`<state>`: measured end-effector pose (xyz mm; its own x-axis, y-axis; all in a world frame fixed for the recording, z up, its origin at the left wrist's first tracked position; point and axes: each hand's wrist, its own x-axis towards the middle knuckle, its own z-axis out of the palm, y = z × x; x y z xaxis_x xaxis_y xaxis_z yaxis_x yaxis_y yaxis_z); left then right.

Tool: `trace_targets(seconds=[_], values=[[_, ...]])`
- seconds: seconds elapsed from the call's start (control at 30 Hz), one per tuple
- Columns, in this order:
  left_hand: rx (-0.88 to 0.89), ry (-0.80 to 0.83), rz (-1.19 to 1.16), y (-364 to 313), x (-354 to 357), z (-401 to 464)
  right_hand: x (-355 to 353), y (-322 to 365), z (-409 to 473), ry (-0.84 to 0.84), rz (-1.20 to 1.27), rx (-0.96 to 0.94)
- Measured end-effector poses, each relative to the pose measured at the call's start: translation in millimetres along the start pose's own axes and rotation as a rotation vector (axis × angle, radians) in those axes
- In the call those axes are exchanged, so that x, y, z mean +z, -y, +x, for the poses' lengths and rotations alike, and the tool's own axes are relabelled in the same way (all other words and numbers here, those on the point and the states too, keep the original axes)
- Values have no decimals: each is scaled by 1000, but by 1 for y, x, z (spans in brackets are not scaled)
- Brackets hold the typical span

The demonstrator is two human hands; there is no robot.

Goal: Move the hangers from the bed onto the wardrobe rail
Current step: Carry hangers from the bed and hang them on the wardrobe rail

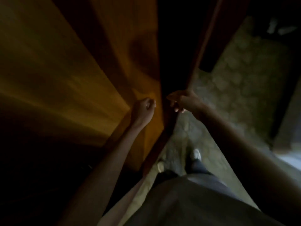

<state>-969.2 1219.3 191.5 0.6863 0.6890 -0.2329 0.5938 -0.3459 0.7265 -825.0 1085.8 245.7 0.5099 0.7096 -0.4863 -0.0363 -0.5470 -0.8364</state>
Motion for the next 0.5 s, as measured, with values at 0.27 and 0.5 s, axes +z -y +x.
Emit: trace_targets(seconds=[0.27,0.5], values=[[-202,807,335,58,185,-66,-9,-271,-86,-161,230,548],[-126,1064,574,29,321,-145,17,-441,-235,-456,546,863]])
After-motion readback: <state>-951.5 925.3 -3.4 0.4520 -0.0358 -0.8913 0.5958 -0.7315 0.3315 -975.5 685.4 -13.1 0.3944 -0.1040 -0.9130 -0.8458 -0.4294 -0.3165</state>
